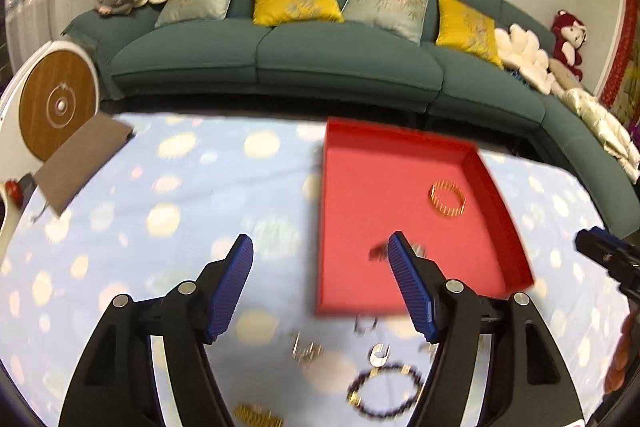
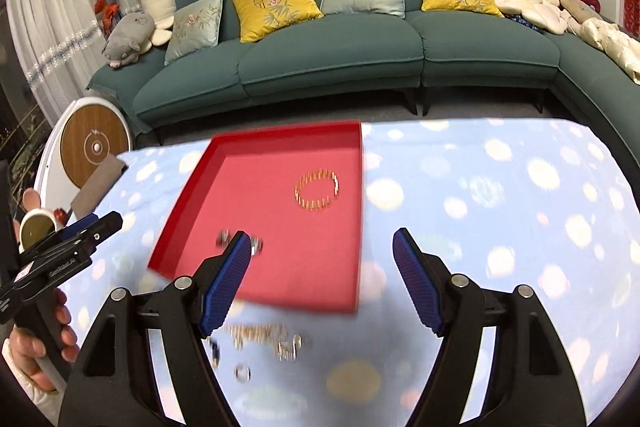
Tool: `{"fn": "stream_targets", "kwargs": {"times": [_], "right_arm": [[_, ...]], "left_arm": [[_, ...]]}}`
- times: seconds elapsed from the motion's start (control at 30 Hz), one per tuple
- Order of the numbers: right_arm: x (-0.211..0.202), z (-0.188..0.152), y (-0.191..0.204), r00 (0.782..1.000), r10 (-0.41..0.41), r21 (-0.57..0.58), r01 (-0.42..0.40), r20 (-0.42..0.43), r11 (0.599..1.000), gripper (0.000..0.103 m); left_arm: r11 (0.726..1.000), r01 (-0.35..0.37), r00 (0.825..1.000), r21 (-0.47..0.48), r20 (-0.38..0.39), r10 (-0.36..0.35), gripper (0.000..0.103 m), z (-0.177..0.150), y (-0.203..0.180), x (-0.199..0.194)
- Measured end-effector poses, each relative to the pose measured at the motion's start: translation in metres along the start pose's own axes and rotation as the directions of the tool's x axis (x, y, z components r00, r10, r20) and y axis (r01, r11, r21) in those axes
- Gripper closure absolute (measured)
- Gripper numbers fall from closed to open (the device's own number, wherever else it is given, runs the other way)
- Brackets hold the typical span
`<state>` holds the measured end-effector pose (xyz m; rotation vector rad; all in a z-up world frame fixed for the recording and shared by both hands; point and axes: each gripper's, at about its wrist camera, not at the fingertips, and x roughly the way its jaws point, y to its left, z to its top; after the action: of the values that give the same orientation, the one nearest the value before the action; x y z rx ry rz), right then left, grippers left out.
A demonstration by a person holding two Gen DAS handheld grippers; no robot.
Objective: Organize jewelry
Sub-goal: 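Withdraw both open tools from the red box, then lower the left tool onto the gold link watch and close it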
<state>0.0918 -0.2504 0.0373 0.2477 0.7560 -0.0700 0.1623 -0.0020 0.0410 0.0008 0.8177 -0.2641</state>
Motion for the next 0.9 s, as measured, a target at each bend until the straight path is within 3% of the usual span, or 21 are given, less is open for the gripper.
{"fn": "stream_targets", "kwargs": {"times": [0.2,0.4,0.5,0.63,0.9], "right_arm": [[-0.024,-0.058,0.013,0.999,0.039,0.044,-0.038,-0.024,0.998,0.032],[-0.02,-0.106,0.036,0.997,0.035,-0.045,-0.038,-0.071,0.998,0.032],[-0.011,-0.113,0.046,0.997,0.014,-0.105,-0.021,-0.073,0.994,0.032],[0.007,-0.115,0.051,0.996,0.004,-0.146,-0.016,-0.086,0.989,0.044],[0.046,-0.103,0.069,0.995,0.029,-0.272,-0.053,-0.091,0.961,0.052]], "left_arm": [[0.999,-0.032,0.998,0.032,-0.056,0.034,0.036,-0.059,0.009,-0.012],[0.998,-0.036,0.996,0.05,-0.075,0.04,0.036,-0.099,0.024,-0.015],[0.997,-0.032,0.997,0.07,-0.069,0.037,0.036,-0.112,0.028,-0.016],[0.994,-0.04,0.996,0.104,-0.075,0.048,0.036,-0.116,0.027,-0.012],[0.998,-0.006,0.995,0.065,-0.095,0.012,0.035,-0.109,0.037,-0.007]]}}
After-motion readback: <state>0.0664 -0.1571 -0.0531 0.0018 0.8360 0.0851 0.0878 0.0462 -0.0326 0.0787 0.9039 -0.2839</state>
